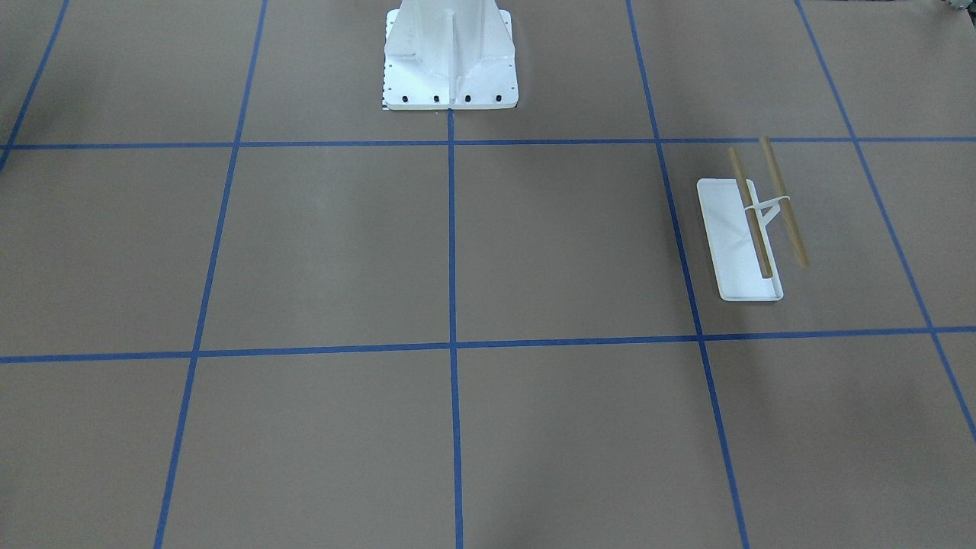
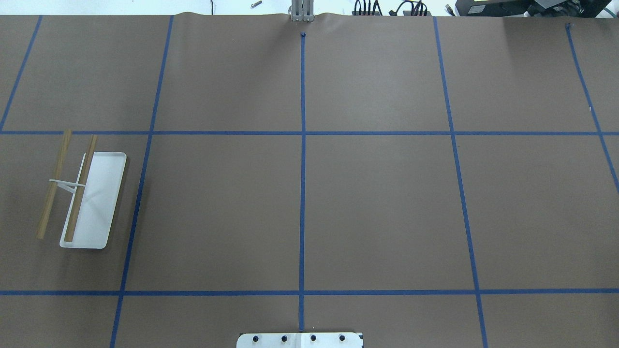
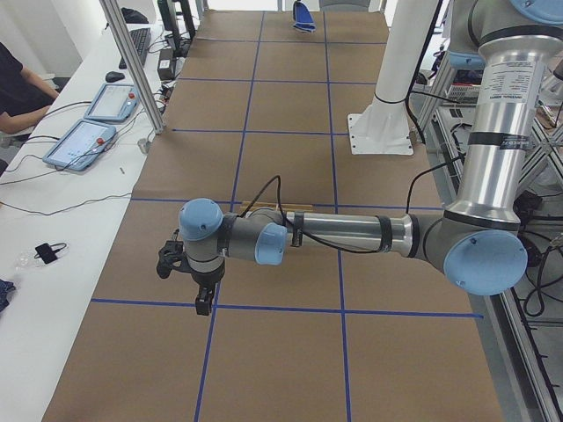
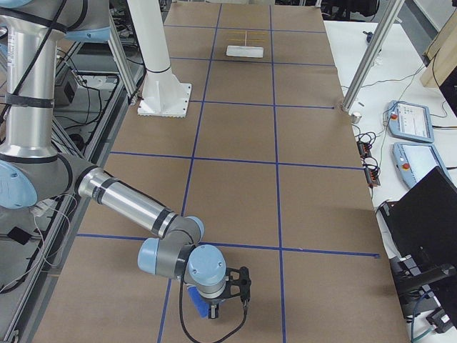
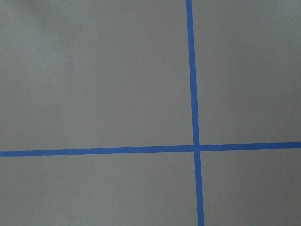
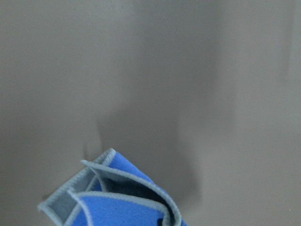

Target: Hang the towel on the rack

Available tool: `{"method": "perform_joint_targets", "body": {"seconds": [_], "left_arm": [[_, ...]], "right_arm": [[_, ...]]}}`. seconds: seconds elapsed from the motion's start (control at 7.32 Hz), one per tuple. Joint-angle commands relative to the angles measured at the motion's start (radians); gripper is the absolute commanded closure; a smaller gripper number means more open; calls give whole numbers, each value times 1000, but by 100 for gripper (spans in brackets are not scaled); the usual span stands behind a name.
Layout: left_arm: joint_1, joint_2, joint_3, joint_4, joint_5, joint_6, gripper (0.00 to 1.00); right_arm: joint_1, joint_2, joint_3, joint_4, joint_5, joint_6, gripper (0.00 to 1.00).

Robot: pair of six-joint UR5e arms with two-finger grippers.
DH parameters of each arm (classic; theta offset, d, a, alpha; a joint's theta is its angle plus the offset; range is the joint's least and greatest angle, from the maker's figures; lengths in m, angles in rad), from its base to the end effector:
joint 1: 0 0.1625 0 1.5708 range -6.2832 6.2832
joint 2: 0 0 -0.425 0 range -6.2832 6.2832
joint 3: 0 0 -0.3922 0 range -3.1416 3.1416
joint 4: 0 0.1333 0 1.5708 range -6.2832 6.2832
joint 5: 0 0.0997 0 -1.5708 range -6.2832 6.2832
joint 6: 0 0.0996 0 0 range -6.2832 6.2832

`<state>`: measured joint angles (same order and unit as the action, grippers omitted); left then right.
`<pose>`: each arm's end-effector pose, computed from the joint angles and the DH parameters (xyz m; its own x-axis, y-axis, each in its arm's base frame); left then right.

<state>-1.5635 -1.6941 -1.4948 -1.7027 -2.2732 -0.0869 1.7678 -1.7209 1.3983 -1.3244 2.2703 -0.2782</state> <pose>-0.0649 -0.5562 0.6228 0.7602 0.0349 -0.6488 0.0590 0.9907 0.1224 0.1465 -0.3807 0.7906 0.7659 -0.0783 0.6382 0.0158 0.9945 0.1031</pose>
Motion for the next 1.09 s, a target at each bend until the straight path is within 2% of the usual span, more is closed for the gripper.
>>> {"method": "perform_joint_targets", "body": {"seconds": [0.0,0.14,0.27,0.41,0.55,0.68,0.96], "left_arm": [[35,-91,-13,9,4,-121,1],[46,-137,-13,15,1,-154,1],[75,-204,-3,17,3,-268,1],[161,-267,-1,47,7,-407,1],[233,-313,-11,52,4,-533,2],[322,-373,-12,52,-5,-677,2],[466,-476,-12,41,-6,-993,2]], "right_arm": [[9,94,210,-237,38,-1,100],[-17,178,305,-389,38,-1,100],[-54,270,380,-541,37,8,100],[-77,388,410,-679,38,11,100],[-109,479,416,-752,41,11,100],[-152,509,456,-753,82,16,100],[-282,495,600,-756,101,22,100]]}}
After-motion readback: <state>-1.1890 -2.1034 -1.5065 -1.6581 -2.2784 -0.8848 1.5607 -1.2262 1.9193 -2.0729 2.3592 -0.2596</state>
